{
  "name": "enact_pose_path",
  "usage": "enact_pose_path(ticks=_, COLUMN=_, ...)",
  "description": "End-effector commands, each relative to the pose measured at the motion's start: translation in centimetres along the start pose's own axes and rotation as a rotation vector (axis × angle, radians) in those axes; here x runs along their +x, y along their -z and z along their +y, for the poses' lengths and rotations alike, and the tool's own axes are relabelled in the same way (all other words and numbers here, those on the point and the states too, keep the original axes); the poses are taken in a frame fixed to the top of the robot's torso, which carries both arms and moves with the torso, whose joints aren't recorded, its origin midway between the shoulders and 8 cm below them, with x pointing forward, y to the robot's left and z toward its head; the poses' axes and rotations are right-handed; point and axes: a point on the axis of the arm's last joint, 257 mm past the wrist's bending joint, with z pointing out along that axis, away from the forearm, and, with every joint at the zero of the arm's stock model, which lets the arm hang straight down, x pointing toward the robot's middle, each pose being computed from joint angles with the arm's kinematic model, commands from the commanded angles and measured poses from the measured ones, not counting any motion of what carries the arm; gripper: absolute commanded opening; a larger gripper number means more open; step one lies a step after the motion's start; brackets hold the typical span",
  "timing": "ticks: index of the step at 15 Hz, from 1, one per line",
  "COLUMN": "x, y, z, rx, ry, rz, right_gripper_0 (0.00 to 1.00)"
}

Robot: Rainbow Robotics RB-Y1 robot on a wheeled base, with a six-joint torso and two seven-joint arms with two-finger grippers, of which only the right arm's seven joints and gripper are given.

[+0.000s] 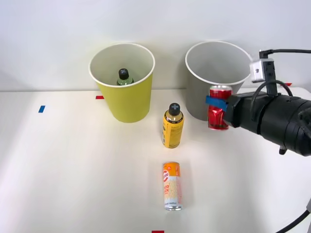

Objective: Put cans in the gray bin, plastic bottles in the light green bin

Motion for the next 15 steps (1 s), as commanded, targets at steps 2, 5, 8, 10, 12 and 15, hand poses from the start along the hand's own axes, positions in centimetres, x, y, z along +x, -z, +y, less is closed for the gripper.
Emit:
enact_pose_path(ticks=2, x=-5.2, y=0.3, z=0.8, rx=-0.020, ry=0.005, rz=-0.201, right_gripper_0=0.00)
enact_pose_path(ticks=5, x=-9.0, y=1.2, z=1.5, rx=-0.041, ry=-0.009, rz=-0.349, right_gripper_0=0.00)
enact_pose_path(ticks=8, x=-12.2, y=2.3, z=2.2, rx=-0.063, ry=-0.017, rz=-0.458, right_gripper_0=0.00)
enact_pose_path(ticks=10, x=-13.8, y=2.1, z=1.4, rx=-0.019, ry=0.007, rz=-0.478, right_gripper_0=0.00)
enact_pose_path(ticks=12, x=-15.3, y=0.7, z=0.5, rx=-0.008, ry=-0.011, rz=-0.489, right_gripper_0=0.00)
enact_pose_path(ticks=15, x=-17.7, y=-2.3, z=-2.1, rx=0.023, ry=-0.044, rz=-0.535, right_gripper_0=0.00)
